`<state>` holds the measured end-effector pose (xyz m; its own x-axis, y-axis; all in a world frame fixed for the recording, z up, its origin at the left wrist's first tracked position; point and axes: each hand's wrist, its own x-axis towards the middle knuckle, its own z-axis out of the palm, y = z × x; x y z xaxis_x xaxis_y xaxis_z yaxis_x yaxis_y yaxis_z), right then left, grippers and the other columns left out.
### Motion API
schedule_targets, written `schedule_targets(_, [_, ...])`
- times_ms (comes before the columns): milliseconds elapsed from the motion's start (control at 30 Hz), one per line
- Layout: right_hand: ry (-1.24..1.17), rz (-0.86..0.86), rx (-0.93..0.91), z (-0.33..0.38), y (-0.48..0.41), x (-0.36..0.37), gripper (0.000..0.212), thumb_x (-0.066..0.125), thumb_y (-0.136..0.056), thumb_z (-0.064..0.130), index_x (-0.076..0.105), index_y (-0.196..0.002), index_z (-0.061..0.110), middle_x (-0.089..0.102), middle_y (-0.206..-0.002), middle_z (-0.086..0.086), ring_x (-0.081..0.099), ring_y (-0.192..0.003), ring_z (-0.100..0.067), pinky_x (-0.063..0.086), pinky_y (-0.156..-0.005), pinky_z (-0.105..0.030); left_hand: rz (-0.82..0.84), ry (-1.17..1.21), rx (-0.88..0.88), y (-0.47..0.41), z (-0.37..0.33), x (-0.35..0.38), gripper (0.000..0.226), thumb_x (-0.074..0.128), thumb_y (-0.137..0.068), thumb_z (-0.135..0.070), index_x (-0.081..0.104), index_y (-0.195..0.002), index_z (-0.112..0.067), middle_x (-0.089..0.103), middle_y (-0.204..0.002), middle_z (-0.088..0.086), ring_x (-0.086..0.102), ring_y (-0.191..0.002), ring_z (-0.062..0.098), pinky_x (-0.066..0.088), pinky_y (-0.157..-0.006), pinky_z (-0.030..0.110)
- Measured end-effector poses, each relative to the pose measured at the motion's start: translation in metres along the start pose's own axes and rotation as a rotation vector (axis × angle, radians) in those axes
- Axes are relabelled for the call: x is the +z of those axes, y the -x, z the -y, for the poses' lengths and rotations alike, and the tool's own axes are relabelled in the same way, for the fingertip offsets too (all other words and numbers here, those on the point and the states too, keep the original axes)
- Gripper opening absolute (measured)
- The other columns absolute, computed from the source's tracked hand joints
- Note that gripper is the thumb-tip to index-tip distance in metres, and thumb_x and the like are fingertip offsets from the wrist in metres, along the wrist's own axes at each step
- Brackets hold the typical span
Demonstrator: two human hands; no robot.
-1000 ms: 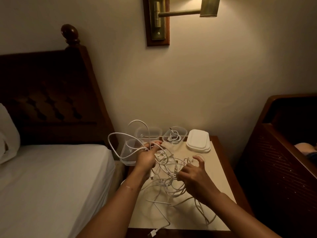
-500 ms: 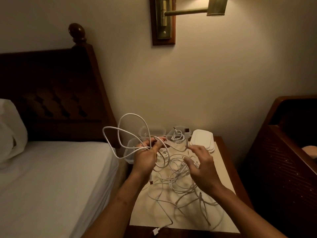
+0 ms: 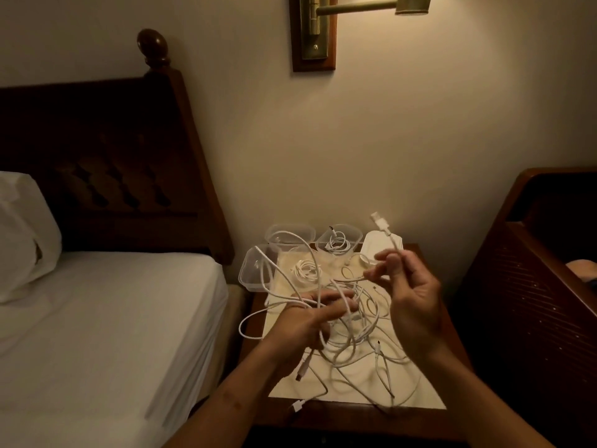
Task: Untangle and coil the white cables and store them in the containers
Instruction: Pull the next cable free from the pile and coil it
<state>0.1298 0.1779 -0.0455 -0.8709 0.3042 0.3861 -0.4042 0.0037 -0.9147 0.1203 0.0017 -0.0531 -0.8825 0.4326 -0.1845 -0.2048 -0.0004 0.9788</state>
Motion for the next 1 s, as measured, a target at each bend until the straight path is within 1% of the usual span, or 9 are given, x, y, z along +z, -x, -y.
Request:
schedule_targets(133, [-0.052,-0.105,-0.054,0.013,-0.022,-0.009,0.023,0.043,-0.107,0.018,0.065,-0.104,0.013,0.041,-0.07,-0.016,0.045,-0.06,-0.024,0.061,-0.065,-0.037,0.173,-0.139,-0.227,0.012,0.019,-0.004,0.045,0.086,-0.074,-0.041,0.077,-0.115,-0.025,0.073,-0.121,0.011,0.063,-0.087,0.019,0.049,-0.071,0.029])
schedule_targets(200, [-0.02,-0.139,-0.087,0.017,-0.032,-0.015,0.023,0.044,-0.107,0.021,0.067,-0.103,0.02,0.034,-0.07,-0.011,0.035,-0.056,-0.016,0.047,-0.046,-0.031,0.194,-0.295,-0.333,0.016,0.029,-0.004,0.052,0.088,-0.066,-0.06,0.079,-0.108,-0.03,0.075,-0.115,0.004,0.066,-0.096,0.016,0.049,-0.082,0.034])
schedule_targets(333, [0.102,-0.143,-0.207,0.019,-0.046,-0.031,0.023,0.045,-0.107,0.032,0.063,-0.114,0.02,0.04,-0.07,-0.004,0.032,-0.057,-0.019,0.028,-0.047,-0.035,0.166,-0.643,-0.51,0.024,0.04,0.001,0.096,0.041,-0.071,-0.099,0.074,-0.101,-0.014,0.073,-0.099,0.004,0.067,-0.09,0.018,0.055,-0.089,0.039])
schedule_targets(467, [0.258,-0.134,-0.296,0.022,-0.052,-0.039,0.016,0.049,-0.105,0.031,0.058,-0.106,0.017,0.054,-0.074,-0.001,0.045,-0.06,-0.022,0.038,-0.049,-0.038,0.265,-0.916,-0.653,0.039,0.031,0.009,0.13,0.001,-0.063,-0.103,0.062,-0.115,-0.001,0.07,-0.094,0.023,0.07,-0.066,0.03,0.059,-0.076,0.038])
schedule_targets(533, [0.376,-0.067,-0.348,0.019,-0.052,-0.043,0.018,0.051,-0.105,0.026,0.06,-0.103,0.011,0.058,-0.074,-0.008,0.05,-0.06,-0.026,0.043,-0.048,-0.043,0.333,-0.892,-0.742,0.04,0.026,0.006,0.134,0.009,-0.061,-0.105,0.052,-0.134,-0.002,0.073,-0.093,0.023,0.066,-0.057,0.028,0.057,-0.066,0.035])
schedule_targets(600, [0.382,0.028,-0.347,0.018,-0.048,-0.043,0.018,0.054,-0.104,0.025,0.062,-0.1,0.009,0.058,-0.071,-0.011,0.051,-0.057,-0.025,0.042,-0.045,-0.04,0.368,-0.903,-0.763,0.038,0.016,-0.002,0.12,0.028,-0.07,-0.101,0.054,-0.133,-0.003,0.074,-0.092,0.023,0.064,-0.054,0.024,0.056,-0.061,0.032])
schedule_targets(733, [0.259,0.29,-0.245,0.029,-0.041,-0.04,0.012,0.061,-0.096,0.016,0.066,-0.092,0.006,0.06,-0.071,-0.013,0.051,-0.061,-0.011,0.041,-0.055,-0.019,0.358,-1.048,-0.491,0.033,-0.027,-0.023,0.067,0.042,-0.098,-0.068,0.067,-0.082,-0.008,0.066,-0.073,0.007,0.057,-0.057,0.015,0.046,-0.063,0.028])
schedule_targets(867, [0.182,0.573,-0.209,0.052,-0.037,-0.034,0.008,0.064,-0.091,0.012,0.069,-0.09,0.006,0.065,-0.08,-0.003,0.061,-0.073,-0.019,0.049,-0.064,-0.025,0.155,-0.585,-0.064,0.039,-0.087,-0.023,0.061,0.031,-0.108,-0.046,0.072,-0.096,-0.003,0.07,-0.075,0.011,0.062,-0.065,0.025,0.045,-0.059,0.03])
schedule_targets(1000, [0.145,0.7,-0.236,0.07,-0.031,-0.022,0.015,0.064,-0.094,0.018,0.067,-0.097,0.003,0.065,-0.086,-0.008,0.064,-0.078,-0.03,0.055,-0.064,-0.043,0.197,-0.541,0.153,0.042,-0.107,0.006,0.064,0.028,-0.102,-0.056,0.07,-0.101,-0.008,0.075,-0.093,0.012,0.071,-0.08,0.021,0.05,-0.063,0.025])
